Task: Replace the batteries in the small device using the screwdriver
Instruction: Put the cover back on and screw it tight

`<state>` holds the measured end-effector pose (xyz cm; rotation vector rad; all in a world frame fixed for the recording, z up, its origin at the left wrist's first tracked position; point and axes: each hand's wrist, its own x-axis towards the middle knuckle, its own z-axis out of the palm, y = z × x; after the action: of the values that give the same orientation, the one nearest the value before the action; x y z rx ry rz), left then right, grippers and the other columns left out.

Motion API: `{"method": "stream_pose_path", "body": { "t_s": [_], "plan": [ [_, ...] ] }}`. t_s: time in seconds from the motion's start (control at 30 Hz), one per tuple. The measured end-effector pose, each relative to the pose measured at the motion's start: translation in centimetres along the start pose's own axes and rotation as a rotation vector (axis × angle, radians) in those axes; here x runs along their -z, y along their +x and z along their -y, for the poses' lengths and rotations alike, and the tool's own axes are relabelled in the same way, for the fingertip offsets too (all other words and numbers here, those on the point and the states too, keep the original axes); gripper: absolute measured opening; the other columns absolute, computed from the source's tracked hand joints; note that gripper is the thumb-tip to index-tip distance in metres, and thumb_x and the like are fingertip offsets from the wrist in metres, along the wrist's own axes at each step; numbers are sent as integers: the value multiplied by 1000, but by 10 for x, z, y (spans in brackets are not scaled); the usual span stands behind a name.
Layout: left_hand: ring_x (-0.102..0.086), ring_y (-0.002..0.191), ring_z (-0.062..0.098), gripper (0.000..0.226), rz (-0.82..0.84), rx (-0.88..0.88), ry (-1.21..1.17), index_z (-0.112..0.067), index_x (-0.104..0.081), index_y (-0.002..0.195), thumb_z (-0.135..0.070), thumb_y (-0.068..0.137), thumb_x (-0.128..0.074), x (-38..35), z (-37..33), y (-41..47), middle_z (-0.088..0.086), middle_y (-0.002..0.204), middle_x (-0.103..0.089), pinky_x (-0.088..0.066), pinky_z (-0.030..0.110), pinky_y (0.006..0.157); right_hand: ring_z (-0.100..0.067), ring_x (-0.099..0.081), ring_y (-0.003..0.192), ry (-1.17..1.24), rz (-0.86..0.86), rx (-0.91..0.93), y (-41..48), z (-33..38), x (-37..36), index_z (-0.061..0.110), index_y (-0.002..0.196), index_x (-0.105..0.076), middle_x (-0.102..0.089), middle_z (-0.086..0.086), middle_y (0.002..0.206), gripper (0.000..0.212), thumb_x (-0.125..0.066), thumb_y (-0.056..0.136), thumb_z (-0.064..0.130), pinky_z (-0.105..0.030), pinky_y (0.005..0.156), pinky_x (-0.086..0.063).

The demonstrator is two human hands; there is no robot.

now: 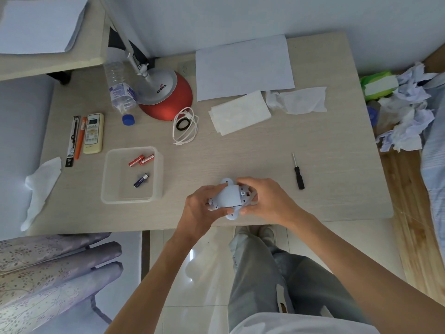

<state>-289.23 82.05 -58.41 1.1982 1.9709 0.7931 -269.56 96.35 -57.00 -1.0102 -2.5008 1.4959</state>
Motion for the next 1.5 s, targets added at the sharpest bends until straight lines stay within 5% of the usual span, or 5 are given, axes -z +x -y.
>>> {"method": "stream_pose_path", "body": {
  "t_s": [0.33, 0.9, 1.1, 1.3, 1.5],
  "plan": [
    [-73, 107, 16, 73, 35, 101, -74, -31, -74, 135, -31, 68, -103, 3, 3, 7, -7, 123, -75, -64, 44, 90, -39, -78, 92, 390, 74, -129, 15, -2, 7, 28, 120, -82, -82, -9, 85, 38, -75, 89, 49, -64, 85, -59],
    [-74, 107, 13, 79, 46, 139, -156, -26, -76, 132, -23, 60, -107, -1, -3, 5, -6, 120, -75, -64, 41, 92, -39, -68, 68, 285, -53, -91, 19, -9, -7, 19, 96, -87, -76, -11, 71, 16, -85, 84, 29, -47, 59, -54],
    [-69, 111, 10, 84, 20, 140, -177, -34, -76, 134, -54, 56, -99, -8, -4, 7, -10, 121, -73, -60, 37, 94, -12, -46, 52, 299, -63, -86, 23, -5, -7, 14, 76, -82, -64, -11, 56, 12, -82, 84, 23, -34, 52, -37],
    [-67, 112, 9, 80, 13, 169, -176, -36, -75, 135, -52, 61, -100, -9, -8, 5, -12, 123, -71, -60, 35, 93, -28, -68, 65, 193, -64, -110, 14, -1, -6, 19, 88, -84, -74, -5, 69, 25, -77, 86, 43, -47, 60, -56],
    [-65, 114, 6, 74, 11, 202, -170, -31, -74, 135, -30, 68, -103, -13, -14, 6, -12, 125, -67, -56, 26, 92, -18, -68, 93, -143, -648, -371, -13, -21, 19, 20, 109, -73, -71, 5, 105, 22, -67, 99, 38, -37, 75, -55]
  ]
}}
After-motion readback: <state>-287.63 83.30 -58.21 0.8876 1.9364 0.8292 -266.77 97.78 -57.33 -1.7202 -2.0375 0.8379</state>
